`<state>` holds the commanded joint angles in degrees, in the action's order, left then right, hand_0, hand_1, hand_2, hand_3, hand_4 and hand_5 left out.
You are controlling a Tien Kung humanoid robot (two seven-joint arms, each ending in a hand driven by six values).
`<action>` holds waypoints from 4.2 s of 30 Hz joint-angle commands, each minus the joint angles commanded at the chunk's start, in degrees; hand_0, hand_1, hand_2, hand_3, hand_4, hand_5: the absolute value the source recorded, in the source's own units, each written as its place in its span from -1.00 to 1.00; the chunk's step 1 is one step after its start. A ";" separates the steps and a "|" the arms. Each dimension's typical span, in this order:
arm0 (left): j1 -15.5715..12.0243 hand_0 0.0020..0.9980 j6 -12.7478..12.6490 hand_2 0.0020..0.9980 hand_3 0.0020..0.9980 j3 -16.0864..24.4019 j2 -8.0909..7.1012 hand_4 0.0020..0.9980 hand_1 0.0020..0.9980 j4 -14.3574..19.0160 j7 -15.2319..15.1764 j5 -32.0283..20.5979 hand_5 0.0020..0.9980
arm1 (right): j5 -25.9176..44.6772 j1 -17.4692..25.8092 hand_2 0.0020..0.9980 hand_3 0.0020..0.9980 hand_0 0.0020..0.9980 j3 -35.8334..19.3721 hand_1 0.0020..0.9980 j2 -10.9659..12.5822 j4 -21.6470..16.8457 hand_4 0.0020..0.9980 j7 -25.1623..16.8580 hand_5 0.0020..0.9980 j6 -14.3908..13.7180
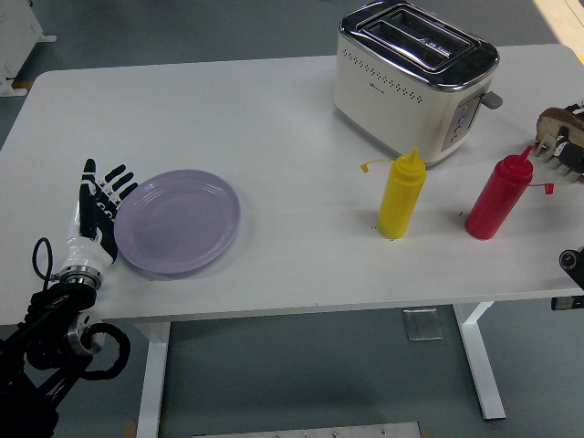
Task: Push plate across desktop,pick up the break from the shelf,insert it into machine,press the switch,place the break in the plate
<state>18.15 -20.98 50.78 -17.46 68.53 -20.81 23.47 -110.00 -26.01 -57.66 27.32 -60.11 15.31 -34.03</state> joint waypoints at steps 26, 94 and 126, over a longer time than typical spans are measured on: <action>2.67 0.71 -0.34 0.49 0.42 -6.35 1.04 0.56 0.58 5.96 1.63 -2.89 1.00 | 2.14 -0.58 -0.03 -0.06 0.08 -0.70 0.10 0.16 -1.53 -0.28 -1.08 -1.00 -2.95; -7.14 0.67 -1.42 0.44 0.39 10.07 -4.58 0.55 0.54 18.27 -2.62 0.78 1.00 | 16.91 -18.58 -0.04 -0.09 -0.29 -1.07 -0.10 10.71 -27.08 -0.69 21.45 -1.00 2.89; -7.46 0.63 2.23 0.43 0.44 23.91 -4.30 0.54 0.51 17.90 8.34 -24.41 1.00 | 29.03 -40.13 -0.04 -0.06 -0.34 17.95 -0.12 -4.81 -10.79 -0.65 21.67 -1.00 0.25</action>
<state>10.69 -18.76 74.69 -21.76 86.43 -12.47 -0.94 -80.96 -66.14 -39.71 22.52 -70.90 36.98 -33.78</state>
